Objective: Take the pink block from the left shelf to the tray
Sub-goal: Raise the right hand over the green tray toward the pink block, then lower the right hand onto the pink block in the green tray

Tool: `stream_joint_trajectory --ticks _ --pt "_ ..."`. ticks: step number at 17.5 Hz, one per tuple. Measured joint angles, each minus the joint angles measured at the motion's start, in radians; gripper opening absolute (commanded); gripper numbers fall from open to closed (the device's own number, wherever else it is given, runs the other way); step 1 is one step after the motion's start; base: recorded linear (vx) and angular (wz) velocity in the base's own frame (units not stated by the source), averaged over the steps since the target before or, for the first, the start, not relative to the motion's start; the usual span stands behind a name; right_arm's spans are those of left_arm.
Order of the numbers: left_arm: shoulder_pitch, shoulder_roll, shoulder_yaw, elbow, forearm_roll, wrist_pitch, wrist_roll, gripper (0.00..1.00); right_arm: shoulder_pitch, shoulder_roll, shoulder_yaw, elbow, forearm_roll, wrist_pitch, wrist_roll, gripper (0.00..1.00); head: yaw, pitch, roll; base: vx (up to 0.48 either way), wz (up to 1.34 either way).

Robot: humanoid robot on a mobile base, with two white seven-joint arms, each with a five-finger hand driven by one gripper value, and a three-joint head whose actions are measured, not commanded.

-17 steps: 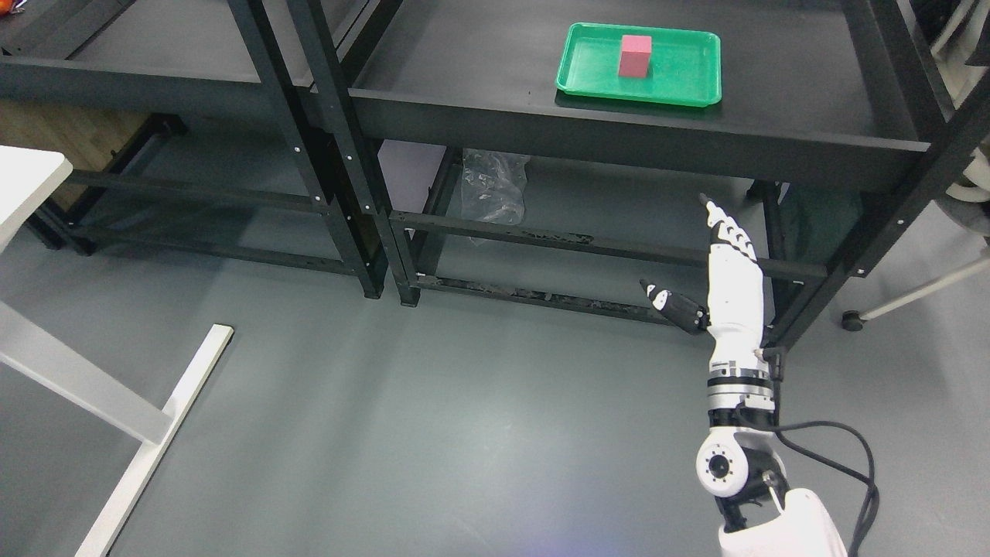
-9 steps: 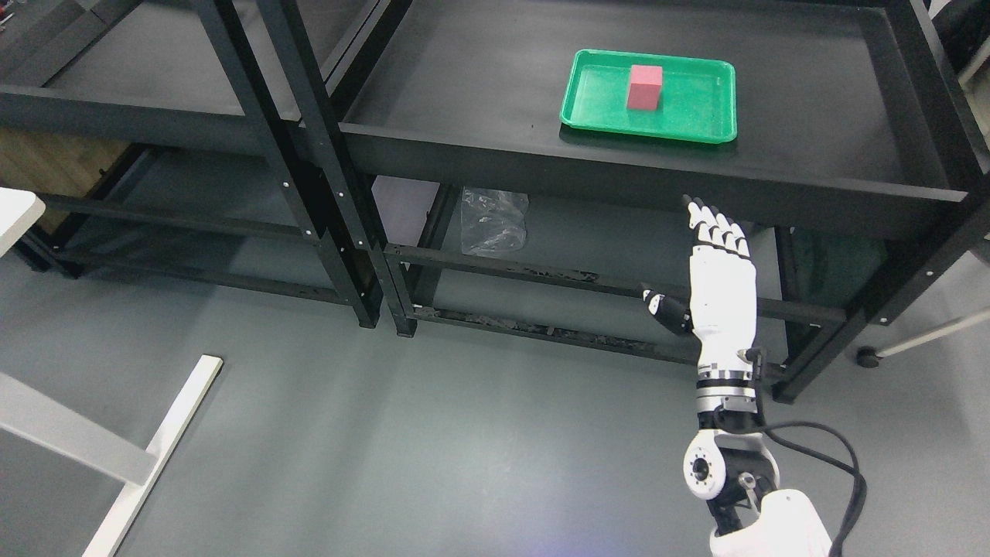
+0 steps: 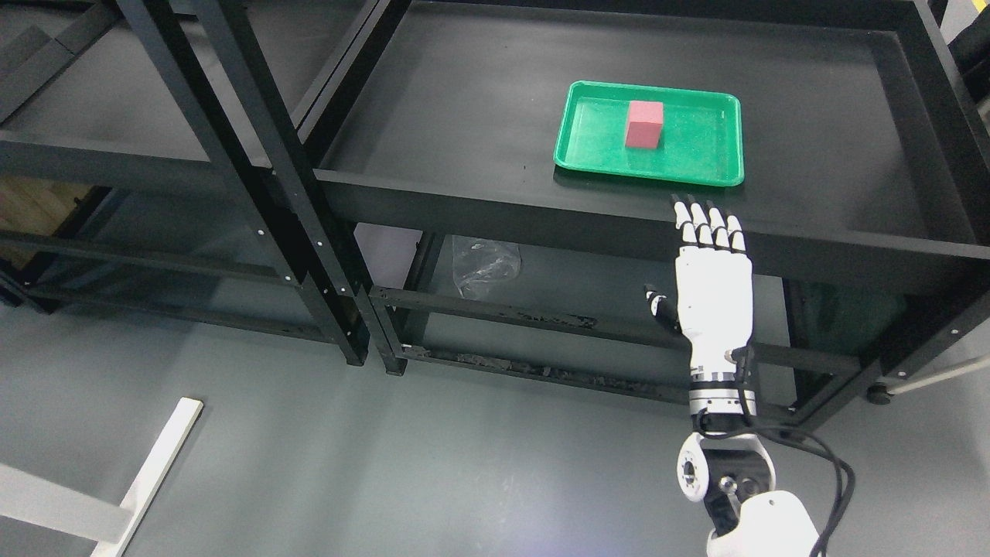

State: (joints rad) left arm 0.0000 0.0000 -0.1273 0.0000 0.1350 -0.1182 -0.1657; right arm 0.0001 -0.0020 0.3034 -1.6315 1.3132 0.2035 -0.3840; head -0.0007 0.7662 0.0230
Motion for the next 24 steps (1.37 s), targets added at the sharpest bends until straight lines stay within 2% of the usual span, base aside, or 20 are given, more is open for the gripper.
stream_joint_trajectory --ticks 5,11,24 --pt "0.000 0.000 0.000 0.000 0.000 0.000 0.000 1.00 -0.001 0.001 0.006 -0.001 0.063 0.001 -0.138 0.99 0.0000 0.000 0.000 0.238 -0.04" --pt "0.000 0.000 0.000 0.000 0.000 0.000 0.000 1.00 -0.030 0.001 0.010 -0.002 0.050 0.004 -0.160 0.99 0.0000 0.000 0.000 0.235 -0.03" --pt "0.000 0.000 0.000 0.000 0.000 0.000 0.000 1.00 -0.067 0.002 0.003 0.000 -0.111 -0.045 0.176 0.99 0.0000 0.000 0.000 0.192 -0.04"
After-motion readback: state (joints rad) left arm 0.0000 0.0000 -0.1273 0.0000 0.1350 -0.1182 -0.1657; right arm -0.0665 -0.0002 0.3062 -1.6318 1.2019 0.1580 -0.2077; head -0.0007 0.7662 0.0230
